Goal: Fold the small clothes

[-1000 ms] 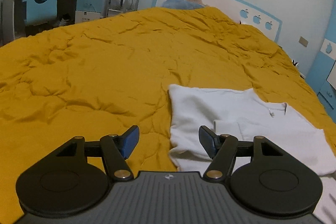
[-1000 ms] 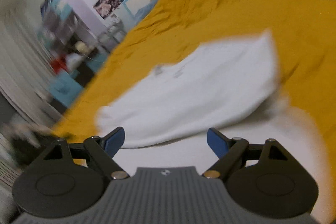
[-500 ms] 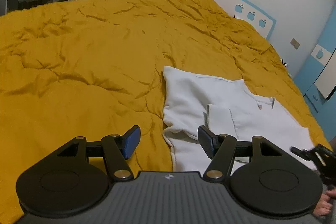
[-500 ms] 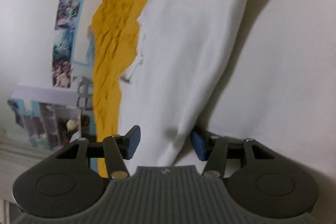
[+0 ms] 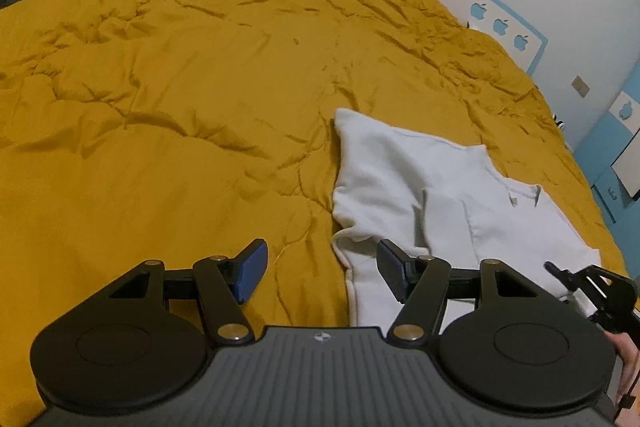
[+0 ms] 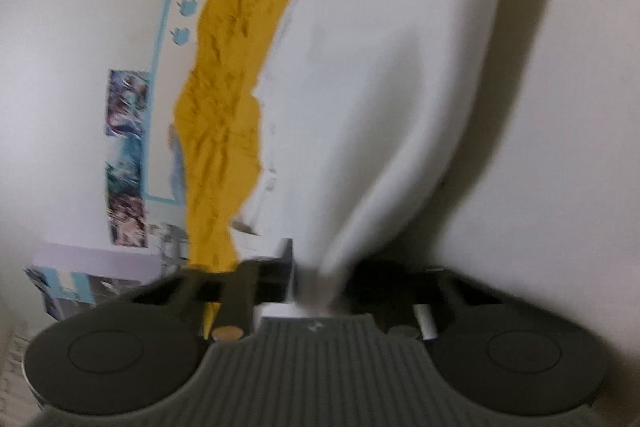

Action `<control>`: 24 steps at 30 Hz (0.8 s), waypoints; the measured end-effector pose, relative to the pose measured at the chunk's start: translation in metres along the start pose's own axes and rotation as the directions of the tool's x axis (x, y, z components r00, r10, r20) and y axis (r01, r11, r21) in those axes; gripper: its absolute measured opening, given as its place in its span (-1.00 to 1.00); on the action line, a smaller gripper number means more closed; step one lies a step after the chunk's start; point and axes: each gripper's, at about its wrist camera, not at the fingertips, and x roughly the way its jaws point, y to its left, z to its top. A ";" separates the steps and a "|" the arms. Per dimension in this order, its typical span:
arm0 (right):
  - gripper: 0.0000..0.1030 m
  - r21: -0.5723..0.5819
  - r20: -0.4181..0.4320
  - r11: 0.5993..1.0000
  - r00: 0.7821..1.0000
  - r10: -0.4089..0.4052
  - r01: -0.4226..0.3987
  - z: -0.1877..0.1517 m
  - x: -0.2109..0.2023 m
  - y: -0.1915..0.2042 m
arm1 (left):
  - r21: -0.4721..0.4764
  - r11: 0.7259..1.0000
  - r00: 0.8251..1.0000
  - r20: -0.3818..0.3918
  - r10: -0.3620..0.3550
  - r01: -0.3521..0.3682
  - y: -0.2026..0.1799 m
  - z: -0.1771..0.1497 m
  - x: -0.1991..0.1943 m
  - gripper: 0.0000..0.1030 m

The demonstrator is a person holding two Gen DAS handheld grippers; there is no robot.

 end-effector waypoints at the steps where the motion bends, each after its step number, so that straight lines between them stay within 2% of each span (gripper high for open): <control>1: -0.88 0.011 0.001 1.000 1.000 0.022 -0.022 0.001 -0.001 -0.003 | -0.001 1.000 1.000 -0.003 0.002 -0.002 0.000 0.000 0.001 0.43; 3: -0.89 0.013 0.022 0.998 0.998 0.057 -0.057 0.001 -0.007 -0.004 | 0.002 1.000 1.000 -0.005 0.007 -0.007 0.001 -0.001 0.002 0.43; 7: -0.90 -0.021 0.102 0.999 0.994 0.040 -0.038 0.005 -0.018 0.002 | 0.008 1.000 1.000 -0.008 0.010 -0.010 0.001 -0.001 0.001 0.43; 13: -0.90 -0.033 0.213 0.999 0.977 0.021 -0.014 0.020 -0.039 0.000 | -0.008 1.000 1.000 -0.015 0.011 -0.012 0.004 -0.001 0.001 0.43; 19: -0.87 -0.075 0.179 0.996 0.983 -0.041 0.055 0.025 -0.041 0.000 | -0.029 1.000 1.000 -0.017 0.002 -0.003 0.007 0.000 0.000 0.43; 21: -0.75 -0.069 0.148 0.996 0.988 -0.038 0.049 0.029 -0.041 0.001 | -0.033 0.999 1.000 -0.016 -0.007 0.006 0.007 0.000 0.001 0.43; 23: -0.31 -0.069 0.089 0.997 0.996 -0.021 0.027 0.032 -0.042 0.002 | -0.044 0.999 1.000 -0.020 -0.020 0.019 0.008 0.001 0.002 0.43; 24: -0.20 -0.076 0.061 0.997 0.998 -0.006 0.011 0.033 -0.044 0.003 | -0.050 0.998 0.999 -0.021 -0.027 0.026 0.007 0.001 0.003 0.43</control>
